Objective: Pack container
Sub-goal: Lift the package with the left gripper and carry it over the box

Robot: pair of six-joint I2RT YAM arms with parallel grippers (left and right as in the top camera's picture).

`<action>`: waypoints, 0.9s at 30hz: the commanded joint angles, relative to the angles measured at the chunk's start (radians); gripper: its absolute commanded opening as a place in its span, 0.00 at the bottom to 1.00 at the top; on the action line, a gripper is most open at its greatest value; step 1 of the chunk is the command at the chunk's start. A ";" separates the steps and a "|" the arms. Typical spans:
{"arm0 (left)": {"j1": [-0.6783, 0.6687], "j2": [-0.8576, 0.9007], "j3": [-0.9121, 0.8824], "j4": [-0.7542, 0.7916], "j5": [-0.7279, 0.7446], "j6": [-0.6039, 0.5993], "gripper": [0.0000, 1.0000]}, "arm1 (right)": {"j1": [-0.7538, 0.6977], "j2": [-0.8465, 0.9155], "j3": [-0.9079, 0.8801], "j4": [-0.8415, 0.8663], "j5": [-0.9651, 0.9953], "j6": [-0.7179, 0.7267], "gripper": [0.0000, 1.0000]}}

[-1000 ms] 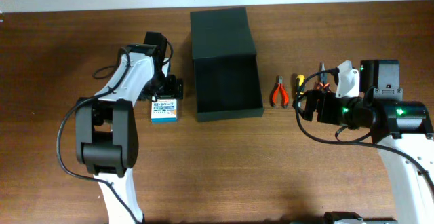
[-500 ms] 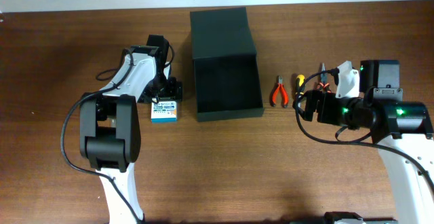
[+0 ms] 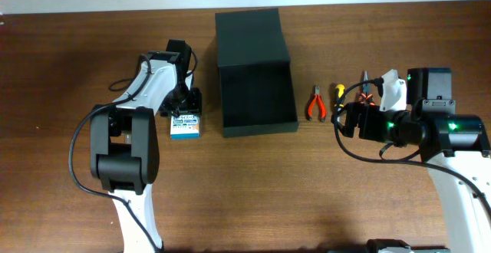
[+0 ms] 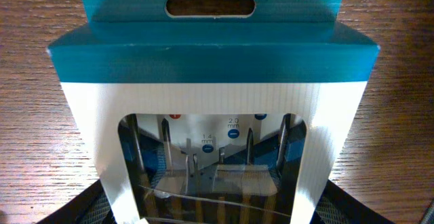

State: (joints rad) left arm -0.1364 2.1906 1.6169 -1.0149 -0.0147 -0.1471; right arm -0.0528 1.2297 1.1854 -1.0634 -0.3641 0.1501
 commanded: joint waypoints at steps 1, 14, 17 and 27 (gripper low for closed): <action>0.003 0.031 0.003 -0.003 -0.008 -0.002 0.54 | -0.008 0.005 0.020 0.000 0.009 -0.002 0.99; 0.003 0.031 0.072 -0.086 -0.008 -0.002 0.08 | -0.008 0.005 0.020 0.001 0.010 -0.003 0.99; 0.003 0.031 0.126 -0.124 -0.008 -0.002 0.02 | -0.008 0.005 0.020 0.001 0.010 -0.003 0.99; 0.003 0.031 0.348 -0.274 -0.007 -0.003 0.02 | -0.008 0.005 0.020 0.001 0.009 -0.002 0.99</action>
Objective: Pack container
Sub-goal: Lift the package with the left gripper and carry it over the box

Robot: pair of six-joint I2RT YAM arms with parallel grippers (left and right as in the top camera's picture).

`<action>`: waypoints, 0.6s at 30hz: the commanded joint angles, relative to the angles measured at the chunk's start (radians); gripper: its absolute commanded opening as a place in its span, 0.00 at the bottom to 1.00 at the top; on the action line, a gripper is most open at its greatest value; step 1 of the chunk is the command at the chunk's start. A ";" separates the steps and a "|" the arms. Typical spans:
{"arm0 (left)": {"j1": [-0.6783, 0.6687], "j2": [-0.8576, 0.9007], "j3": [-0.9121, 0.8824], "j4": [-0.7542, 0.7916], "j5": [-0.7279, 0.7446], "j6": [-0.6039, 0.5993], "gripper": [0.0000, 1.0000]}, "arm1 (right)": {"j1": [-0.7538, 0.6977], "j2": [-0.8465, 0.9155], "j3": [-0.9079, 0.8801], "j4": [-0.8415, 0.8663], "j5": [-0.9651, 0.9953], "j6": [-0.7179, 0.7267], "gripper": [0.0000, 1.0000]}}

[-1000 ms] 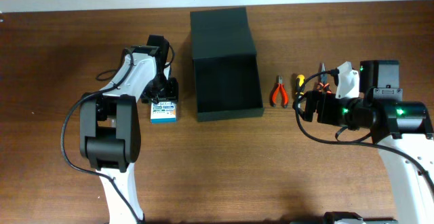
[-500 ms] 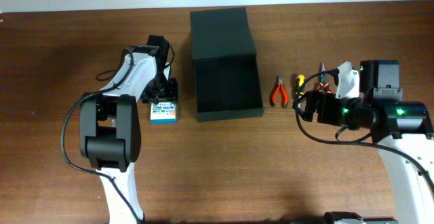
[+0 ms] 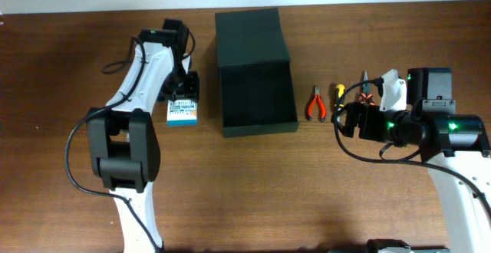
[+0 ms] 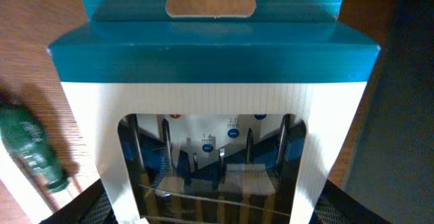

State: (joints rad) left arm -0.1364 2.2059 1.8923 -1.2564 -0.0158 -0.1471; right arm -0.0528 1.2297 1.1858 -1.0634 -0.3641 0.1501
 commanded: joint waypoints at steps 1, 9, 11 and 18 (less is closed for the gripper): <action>0.002 0.016 0.102 -0.056 -0.006 -0.002 0.02 | -0.008 0.005 0.020 0.001 0.009 -0.002 0.99; -0.047 0.016 0.317 -0.197 -0.006 -0.003 0.02 | -0.008 0.005 0.020 0.000 0.009 -0.002 0.99; -0.069 0.016 0.367 -0.225 -0.006 -0.021 0.02 | -0.008 0.005 0.020 0.000 0.009 -0.002 0.99; -0.177 0.016 0.441 -0.221 0.020 -0.162 0.02 | -0.007 0.005 0.020 0.000 0.009 -0.002 0.99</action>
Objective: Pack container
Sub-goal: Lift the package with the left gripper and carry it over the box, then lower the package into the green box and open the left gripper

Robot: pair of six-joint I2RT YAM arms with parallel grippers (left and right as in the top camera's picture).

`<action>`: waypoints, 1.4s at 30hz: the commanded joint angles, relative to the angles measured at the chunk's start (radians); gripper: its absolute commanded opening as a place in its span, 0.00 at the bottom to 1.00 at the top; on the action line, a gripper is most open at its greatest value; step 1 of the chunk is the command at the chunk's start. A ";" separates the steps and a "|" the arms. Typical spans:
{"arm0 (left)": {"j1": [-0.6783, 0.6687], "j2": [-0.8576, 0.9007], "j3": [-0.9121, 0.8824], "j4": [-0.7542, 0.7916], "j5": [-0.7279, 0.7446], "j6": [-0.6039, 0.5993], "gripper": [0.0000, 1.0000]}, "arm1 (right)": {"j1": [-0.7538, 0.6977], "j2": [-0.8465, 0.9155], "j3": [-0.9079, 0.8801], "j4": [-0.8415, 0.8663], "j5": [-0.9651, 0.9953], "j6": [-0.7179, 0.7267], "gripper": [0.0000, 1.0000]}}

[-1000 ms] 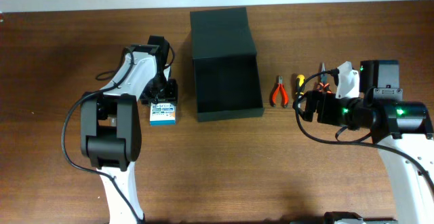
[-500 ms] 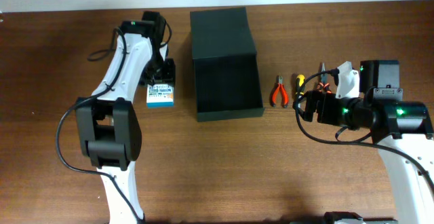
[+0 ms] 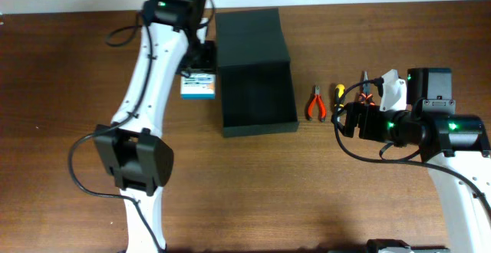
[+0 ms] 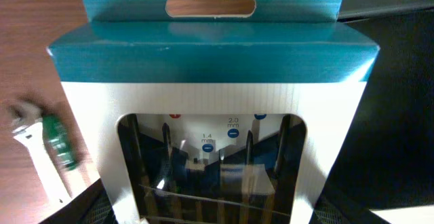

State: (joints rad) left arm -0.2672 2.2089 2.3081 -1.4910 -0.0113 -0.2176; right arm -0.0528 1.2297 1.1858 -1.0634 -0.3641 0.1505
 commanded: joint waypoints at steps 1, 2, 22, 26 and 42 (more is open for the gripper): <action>-0.062 0.013 0.025 0.022 0.015 -0.114 0.02 | -0.007 0.005 0.020 -0.001 0.009 -0.003 0.99; -0.078 0.013 0.024 0.030 0.015 -0.134 0.02 | -0.008 0.005 0.020 -0.002 0.009 -0.003 0.99; -0.245 0.171 0.023 0.137 0.009 -0.266 0.02 | -0.008 0.005 0.020 -0.008 0.009 -0.003 0.99; -0.245 0.218 0.023 0.107 -0.014 -0.298 0.02 | -0.008 0.005 0.020 -0.008 0.009 -0.003 0.99; -0.223 0.284 0.017 0.066 -0.064 -0.313 0.02 | -0.008 0.005 0.020 -0.033 0.010 -0.003 0.99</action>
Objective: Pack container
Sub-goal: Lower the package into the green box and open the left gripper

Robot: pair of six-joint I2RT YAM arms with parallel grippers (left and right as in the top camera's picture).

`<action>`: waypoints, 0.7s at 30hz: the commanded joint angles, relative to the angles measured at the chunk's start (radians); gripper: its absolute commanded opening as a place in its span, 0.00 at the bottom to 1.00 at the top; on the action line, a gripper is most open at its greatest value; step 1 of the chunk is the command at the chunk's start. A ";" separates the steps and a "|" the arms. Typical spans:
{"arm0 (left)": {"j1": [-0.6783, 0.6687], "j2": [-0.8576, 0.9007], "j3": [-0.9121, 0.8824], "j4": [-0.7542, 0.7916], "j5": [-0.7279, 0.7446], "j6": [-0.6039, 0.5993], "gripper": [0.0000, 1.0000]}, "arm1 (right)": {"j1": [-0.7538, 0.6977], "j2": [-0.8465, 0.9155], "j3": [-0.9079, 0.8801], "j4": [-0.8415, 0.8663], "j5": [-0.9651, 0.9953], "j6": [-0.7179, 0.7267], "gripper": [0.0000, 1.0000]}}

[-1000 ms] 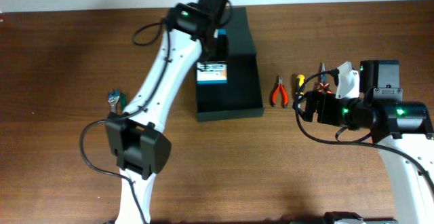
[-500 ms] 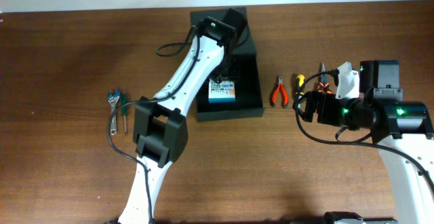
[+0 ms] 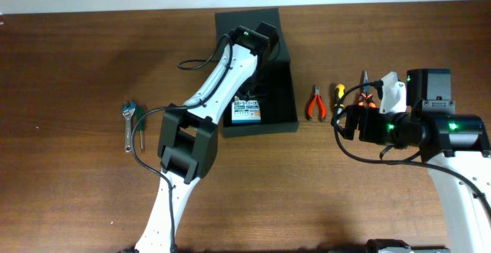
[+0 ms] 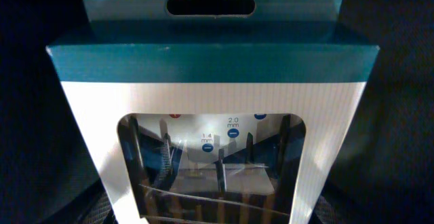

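Note:
A teal and white box of small screwdrivers (image 4: 210, 81) fills the left wrist view, with dark container walls all round it. My left gripper (image 4: 213, 214) is shut on its lower end; only the finger edges show at the bottom corners. From overhead the box (image 3: 247, 113) is within the black open container (image 3: 285, 92), near its front wall. Whether it rests on the floor I cannot tell. My right gripper (image 3: 343, 120) hovers right of the container, near the loose tools, and its jaws are unclear.
Red-handled pliers (image 3: 315, 102), a yellow-handled tool (image 3: 337, 92) and an orange-handled tool (image 3: 367, 90) lie to the right of the container. At far left lie a wrench (image 3: 126, 126) and a green screwdriver (image 3: 139, 123). The container's lid (image 3: 245, 27) stands at the back.
My left gripper has moved right with the box, from beside the container's left wall to inside the container near its front. The right arm has not moved.
My left gripper held the box low over the table left of the container. Then it held it a little further back, then higher, against the container's left wall. Now the box is inside the container. The right arm stayed still throughout.

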State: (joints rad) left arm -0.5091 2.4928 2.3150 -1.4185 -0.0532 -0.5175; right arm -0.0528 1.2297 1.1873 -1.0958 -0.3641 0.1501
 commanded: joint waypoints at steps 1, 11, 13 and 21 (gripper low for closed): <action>0.022 0.000 0.010 -0.008 -0.023 -0.013 0.02 | -0.008 0.005 0.018 -0.001 0.010 -0.003 0.99; 0.026 0.000 0.040 -0.027 0.069 0.016 0.85 | -0.008 0.005 0.018 -0.001 0.010 -0.003 0.99; 0.026 0.000 0.060 -0.048 0.069 0.018 0.93 | -0.008 0.005 0.018 -0.001 0.009 -0.003 0.99; 0.026 0.000 0.263 -0.193 0.056 0.046 0.83 | -0.008 0.005 0.018 -0.001 0.010 -0.003 0.99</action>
State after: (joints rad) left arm -0.4866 2.4950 2.4626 -1.5658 0.0040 -0.4946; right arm -0.0528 1.2297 1.1873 -1.0962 -0.3641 0.1501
